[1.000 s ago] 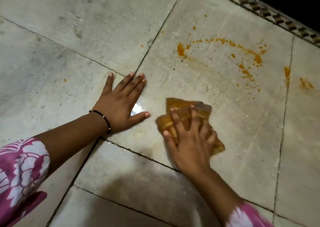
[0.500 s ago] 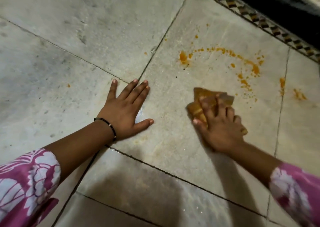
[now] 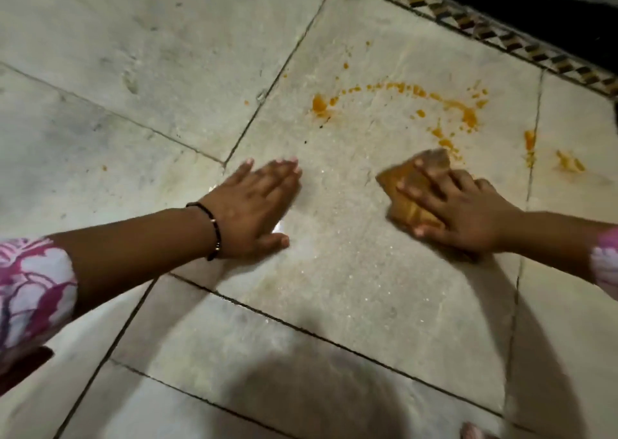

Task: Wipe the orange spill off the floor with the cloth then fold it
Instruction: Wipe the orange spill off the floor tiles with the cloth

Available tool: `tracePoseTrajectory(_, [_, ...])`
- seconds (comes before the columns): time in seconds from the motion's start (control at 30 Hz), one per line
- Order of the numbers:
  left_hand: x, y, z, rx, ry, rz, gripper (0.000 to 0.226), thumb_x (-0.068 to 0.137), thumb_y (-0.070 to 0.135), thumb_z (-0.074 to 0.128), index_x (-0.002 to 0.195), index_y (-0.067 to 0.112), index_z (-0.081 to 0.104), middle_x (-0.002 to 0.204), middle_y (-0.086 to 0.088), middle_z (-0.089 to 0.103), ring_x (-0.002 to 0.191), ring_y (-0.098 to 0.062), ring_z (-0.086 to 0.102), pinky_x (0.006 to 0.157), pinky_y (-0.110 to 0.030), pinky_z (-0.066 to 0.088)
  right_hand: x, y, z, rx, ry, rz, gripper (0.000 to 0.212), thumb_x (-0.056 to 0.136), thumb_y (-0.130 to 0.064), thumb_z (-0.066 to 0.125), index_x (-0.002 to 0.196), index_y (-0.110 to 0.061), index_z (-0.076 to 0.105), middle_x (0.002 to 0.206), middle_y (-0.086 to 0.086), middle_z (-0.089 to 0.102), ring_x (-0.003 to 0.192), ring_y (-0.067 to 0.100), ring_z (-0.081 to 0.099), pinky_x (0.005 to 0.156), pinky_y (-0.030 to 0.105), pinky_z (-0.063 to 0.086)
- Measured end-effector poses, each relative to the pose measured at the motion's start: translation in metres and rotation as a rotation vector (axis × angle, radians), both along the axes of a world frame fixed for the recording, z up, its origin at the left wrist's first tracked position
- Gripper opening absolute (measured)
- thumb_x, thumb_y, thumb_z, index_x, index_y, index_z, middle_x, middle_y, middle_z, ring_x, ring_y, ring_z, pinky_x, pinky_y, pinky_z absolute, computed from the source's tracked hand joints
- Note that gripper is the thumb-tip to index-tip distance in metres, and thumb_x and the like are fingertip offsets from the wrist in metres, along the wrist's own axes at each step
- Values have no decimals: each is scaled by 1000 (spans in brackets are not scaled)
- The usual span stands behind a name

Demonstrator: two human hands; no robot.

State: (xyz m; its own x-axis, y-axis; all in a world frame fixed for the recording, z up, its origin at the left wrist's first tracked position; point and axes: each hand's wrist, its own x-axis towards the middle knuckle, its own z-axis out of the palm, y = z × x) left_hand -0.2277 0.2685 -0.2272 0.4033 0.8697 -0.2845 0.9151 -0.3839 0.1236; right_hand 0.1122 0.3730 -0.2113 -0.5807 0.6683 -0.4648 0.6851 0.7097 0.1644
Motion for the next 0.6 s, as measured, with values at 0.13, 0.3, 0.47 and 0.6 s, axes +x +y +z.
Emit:
tracePoseTrajectory(0.13, [52, 40, 34, -134, 271, -207, 93, 87, 70, 27, 147, 14, -18, 157, -6, -20, 145, -19, -13, 115, -45, -11, 60, -14, 12, 30, -55, 459, 78, 84, -74, 29, 149, -32, 22, 151, 20, 28, 103, 47, 57, 69, 52, 50])
tracePoseTrajectory(0.3, [99, 59, 35, -271, 324, -139, 90, 87, 71, 19, 149, 14, -14, 156, -2, -22, 145, -18, -14, 116, -46, -7, 33, 14, -1, -107, 115, 792, 65, 85, -70, 29, 144, -42, 31, 153, 5, 31, 115, 41, 54, 90, 50, 42])
tracePoseTrajectory(0.47, [132, 21, -10, -205, -38, 335, 104, 64, 82, -15, 149, 21, -13, 149, 8, -29, 144, -15, -17, 115, -45, -9, 34, 28, -23, -107, 289, 193, 73, 76, -82, 10, 144, -54, 8, 160, -7, -3, 141, 33, 11, 105, 48, 17])
tracePoseTrajectory(0.6, [172, 7, -26, 13, -131, 623, 84, 82, 68, 4, 151, 21, -3, 155, 8, -15, 145, -14, -12, 116, -46, -11, 82, 34, -22, 50, 318, -152, 73, 79, -79, 12, 143, -46, 28, 153, 4, 28, 129, 38, 31, 94, 48, 28])
